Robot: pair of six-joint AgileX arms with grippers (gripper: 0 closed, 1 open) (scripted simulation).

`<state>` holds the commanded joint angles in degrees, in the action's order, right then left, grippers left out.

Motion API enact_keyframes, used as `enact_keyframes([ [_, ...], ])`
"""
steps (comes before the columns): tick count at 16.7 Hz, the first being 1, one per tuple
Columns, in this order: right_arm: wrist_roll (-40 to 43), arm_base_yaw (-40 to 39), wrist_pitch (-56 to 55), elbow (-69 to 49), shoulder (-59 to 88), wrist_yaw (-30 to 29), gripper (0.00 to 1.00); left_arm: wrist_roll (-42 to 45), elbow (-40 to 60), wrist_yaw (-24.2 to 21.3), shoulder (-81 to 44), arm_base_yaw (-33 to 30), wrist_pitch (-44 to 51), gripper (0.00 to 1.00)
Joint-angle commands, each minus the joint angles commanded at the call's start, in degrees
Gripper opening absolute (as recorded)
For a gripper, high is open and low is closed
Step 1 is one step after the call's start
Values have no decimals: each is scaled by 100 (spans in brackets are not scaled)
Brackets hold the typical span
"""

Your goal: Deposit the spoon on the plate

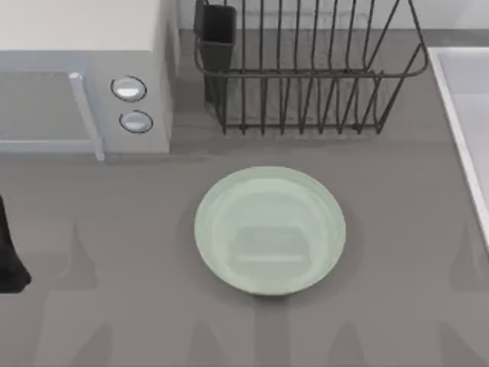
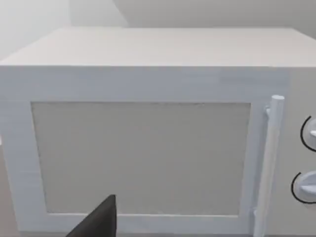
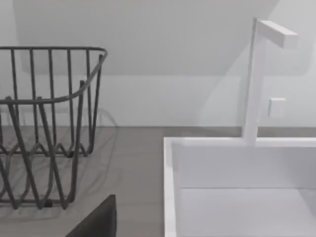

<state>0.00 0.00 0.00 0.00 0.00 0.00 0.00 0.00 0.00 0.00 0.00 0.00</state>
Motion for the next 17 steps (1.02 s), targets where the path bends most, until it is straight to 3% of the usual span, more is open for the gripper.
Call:
enact_keyframes([
  [7, 0, 0, 0, 0, 0, 0, 100, 1, 745, 11, -925, 134, 790, 100],
  [17, 0, 0, 0, 0, 0, 0, 100, -38, 3682, -29, -5951, 644, 4194, 100],
])
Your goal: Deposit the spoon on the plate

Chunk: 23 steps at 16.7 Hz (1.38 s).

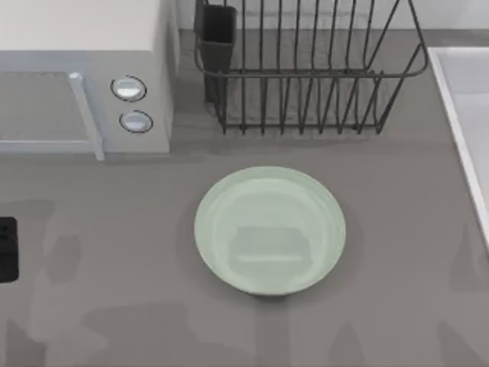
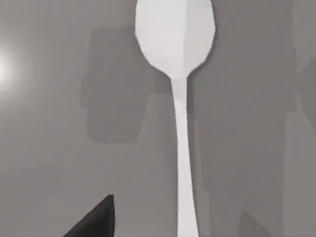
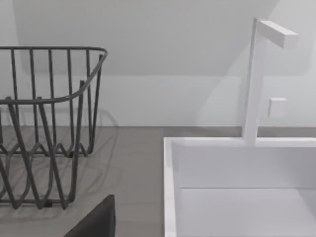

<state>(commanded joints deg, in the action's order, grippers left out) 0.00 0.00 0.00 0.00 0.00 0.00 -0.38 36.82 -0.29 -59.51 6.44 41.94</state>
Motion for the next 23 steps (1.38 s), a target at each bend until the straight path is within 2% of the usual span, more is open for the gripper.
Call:
enact_keyframes([
  [7, 0, 0, 0, 0, 0, 0, 100, -1, 1585, 20, -2301, 267, 1625, 100],
  [13, 0, 0, 0, 0, 0, 0, 100, -2, 1793, 28, -2551, 300, 1807, 100],
  [18, 0, 0, 0, 0, 0, 0, 100, -7, 1531, 28, -2732, 291, 1388, 100],
  [23, 0, 0, 0, 0, 0, 0, 100, 21, 783, 28, -3406, 308, -103, 100],
])
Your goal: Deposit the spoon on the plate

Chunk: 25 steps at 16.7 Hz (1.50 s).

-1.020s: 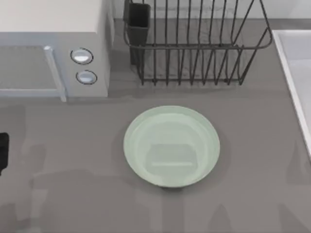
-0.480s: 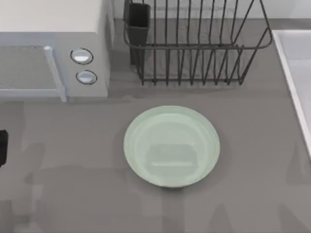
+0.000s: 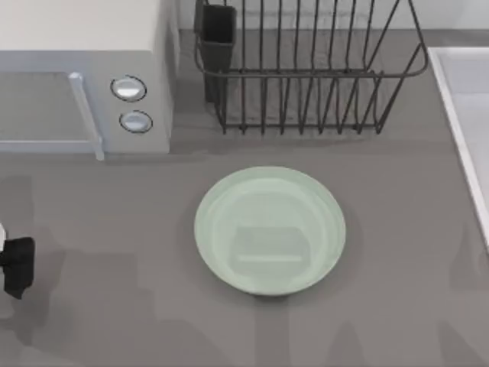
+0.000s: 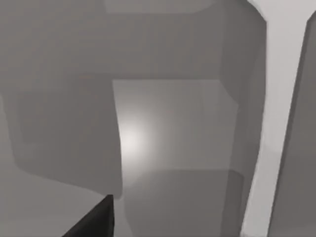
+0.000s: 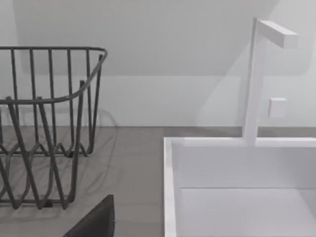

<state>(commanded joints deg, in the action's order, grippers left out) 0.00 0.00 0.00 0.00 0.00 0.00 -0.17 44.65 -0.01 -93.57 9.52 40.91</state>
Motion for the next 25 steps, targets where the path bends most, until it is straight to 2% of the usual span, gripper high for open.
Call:
enact_keyframes([
  [3, 0, 0, 0, 0, 0, 0, 100, 13, -324, 0, -303, 10, -593, 100],
  [8, 0, 0, 0, 0, 0, 0, 100, 15, -378, 0, -354, 12, -686, 100],
  [21, 0, 0, 0, 0, 0, 0, 100, 15, -378, 0, -354, 12, -686, 2],
  [25, 0, 0, 0, 0, 0, 0, 100, 15, -378, 0, -354, 12, -686, 0],
])
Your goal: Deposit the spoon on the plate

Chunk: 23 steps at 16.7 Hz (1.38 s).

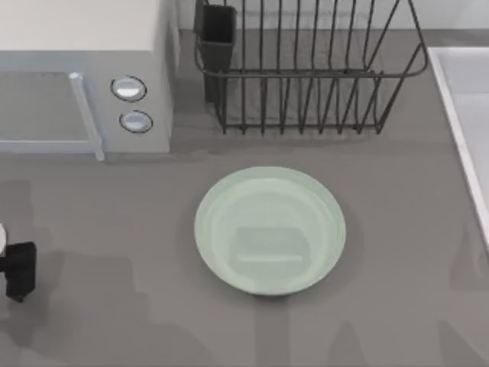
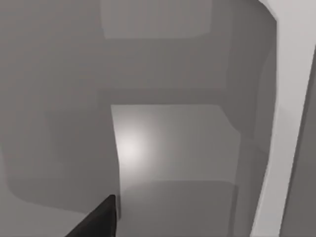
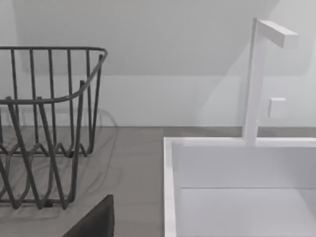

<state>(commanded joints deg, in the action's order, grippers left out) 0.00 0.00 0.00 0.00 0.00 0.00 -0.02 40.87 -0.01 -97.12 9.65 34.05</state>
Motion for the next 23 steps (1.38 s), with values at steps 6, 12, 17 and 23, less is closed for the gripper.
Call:
enact_keyframes([
  [6, 0, 0, 0, 0, 0, 0, 100, 2, 194, 1, 410, -12, 398, 0],
  [12, 0, 0, 0, 0, 0, 0, 100, 4, 997, 4, 850, -39, 1710, 0],
  [17, 0, 0, 0, 0, 0, 0, 100, -33, 1685, 2, 1344, -35, 2860, 0],
  [23, 0, 0, 0, 0, 0, 0, 100, -26, 1712, 5, 1366, -29, 2902, 0],
])
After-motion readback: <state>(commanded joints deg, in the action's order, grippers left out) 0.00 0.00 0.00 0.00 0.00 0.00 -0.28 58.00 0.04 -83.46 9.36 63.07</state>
